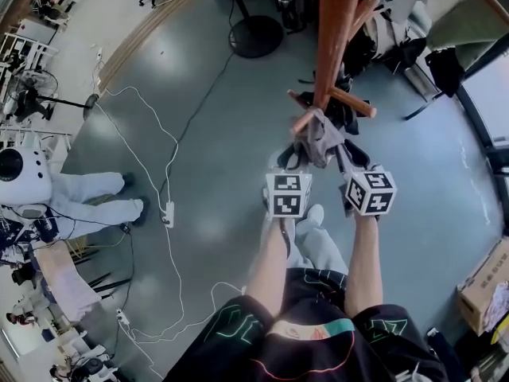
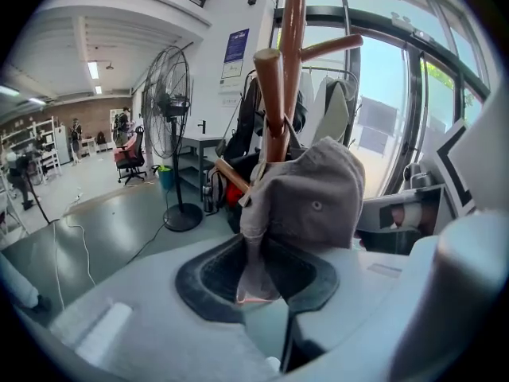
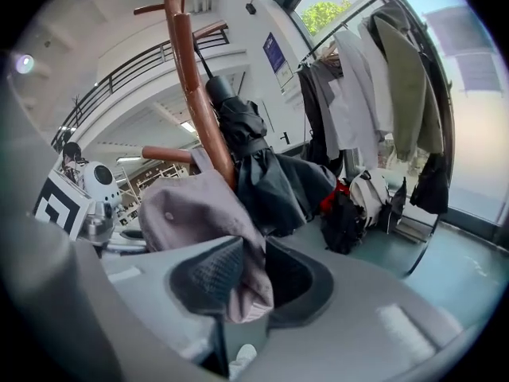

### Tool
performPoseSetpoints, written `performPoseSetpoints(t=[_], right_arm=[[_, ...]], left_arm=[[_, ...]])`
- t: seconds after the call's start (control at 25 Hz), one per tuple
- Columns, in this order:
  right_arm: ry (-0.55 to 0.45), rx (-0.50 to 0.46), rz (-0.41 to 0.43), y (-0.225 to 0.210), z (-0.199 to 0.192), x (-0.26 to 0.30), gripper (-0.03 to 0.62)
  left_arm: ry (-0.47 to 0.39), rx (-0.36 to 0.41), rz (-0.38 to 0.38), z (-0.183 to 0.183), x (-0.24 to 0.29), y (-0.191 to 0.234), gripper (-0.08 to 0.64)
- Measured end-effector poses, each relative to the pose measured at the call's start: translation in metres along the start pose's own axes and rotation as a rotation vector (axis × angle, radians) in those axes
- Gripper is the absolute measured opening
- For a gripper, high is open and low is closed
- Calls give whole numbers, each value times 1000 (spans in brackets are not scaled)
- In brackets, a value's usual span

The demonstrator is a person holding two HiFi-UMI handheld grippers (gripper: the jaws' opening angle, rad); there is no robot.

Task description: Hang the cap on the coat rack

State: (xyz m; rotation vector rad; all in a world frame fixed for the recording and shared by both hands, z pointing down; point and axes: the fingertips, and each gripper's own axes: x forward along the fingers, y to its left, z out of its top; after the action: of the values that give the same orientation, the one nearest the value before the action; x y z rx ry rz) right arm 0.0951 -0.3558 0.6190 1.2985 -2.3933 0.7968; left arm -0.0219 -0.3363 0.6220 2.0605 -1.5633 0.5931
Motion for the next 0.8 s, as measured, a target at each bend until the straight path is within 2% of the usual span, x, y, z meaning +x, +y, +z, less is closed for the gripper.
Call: performPoseSetpoints(t=[0.2, 0.4, 0.64, 0.8], right_arm=[[-49, -3, 30, -1, 16, -12, 98], [-120, -11, 33, -2, 45, -26, 93], [-227, -50, 33, 3, 88, -49, 11], [-306, -96, 64, 15, 121, -74, 5]], left_arm=[[-19, 25, 26, 3, -14, 8, 87], [-98, 18, 76, 23, -38, 22, 44], [-277, 4, 123, 82, -74, 34, 15], [-384, -12, 136, 119, -101, 32, 10]])
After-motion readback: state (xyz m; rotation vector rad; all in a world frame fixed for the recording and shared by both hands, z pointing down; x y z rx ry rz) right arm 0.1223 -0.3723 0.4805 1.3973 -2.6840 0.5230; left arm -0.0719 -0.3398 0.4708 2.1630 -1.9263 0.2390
